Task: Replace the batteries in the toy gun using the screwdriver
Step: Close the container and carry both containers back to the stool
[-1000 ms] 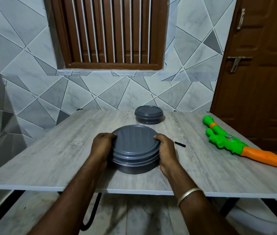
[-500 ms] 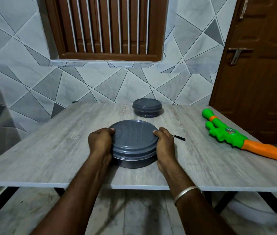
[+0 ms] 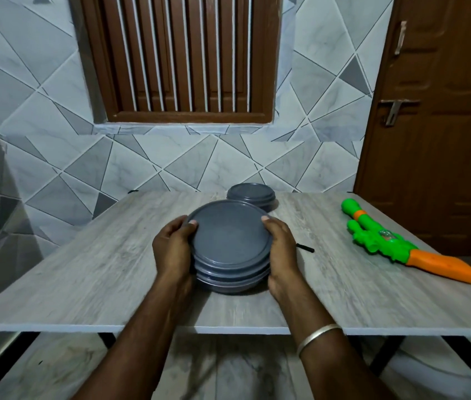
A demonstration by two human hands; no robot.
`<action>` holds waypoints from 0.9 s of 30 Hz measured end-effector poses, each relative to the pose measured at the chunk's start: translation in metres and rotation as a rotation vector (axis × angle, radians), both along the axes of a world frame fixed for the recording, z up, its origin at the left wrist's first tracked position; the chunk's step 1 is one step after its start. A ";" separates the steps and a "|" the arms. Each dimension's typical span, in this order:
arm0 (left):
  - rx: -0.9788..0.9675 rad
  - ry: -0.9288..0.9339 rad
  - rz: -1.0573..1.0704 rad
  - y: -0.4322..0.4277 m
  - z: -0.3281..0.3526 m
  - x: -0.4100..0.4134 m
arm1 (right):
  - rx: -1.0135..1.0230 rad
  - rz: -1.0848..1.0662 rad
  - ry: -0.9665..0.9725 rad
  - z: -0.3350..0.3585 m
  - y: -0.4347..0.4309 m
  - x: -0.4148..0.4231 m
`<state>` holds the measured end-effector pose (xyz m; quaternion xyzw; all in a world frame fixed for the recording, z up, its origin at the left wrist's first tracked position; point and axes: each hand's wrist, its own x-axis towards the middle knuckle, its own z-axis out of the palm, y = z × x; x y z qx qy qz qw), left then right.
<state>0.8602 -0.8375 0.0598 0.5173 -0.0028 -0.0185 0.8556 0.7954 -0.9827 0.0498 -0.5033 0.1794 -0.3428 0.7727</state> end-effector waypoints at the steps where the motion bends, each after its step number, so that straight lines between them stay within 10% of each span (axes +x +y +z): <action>1: 0.017 -0.043 -0.001 0.002 0.006 -0.002 | 0.028 0.015 -0.006 0.003 -0.001 0.000; 9: 0.461 0.006 -0.532 0.025 0.050 0.012 | -0.011 0.121 -0.059 0.016 -0.001 -0.022; 27: 0.241 0.082 -0.652 0.024 0.029 -0.017 | 0.027 0.141 0.031 0.029 -0.018 -0.036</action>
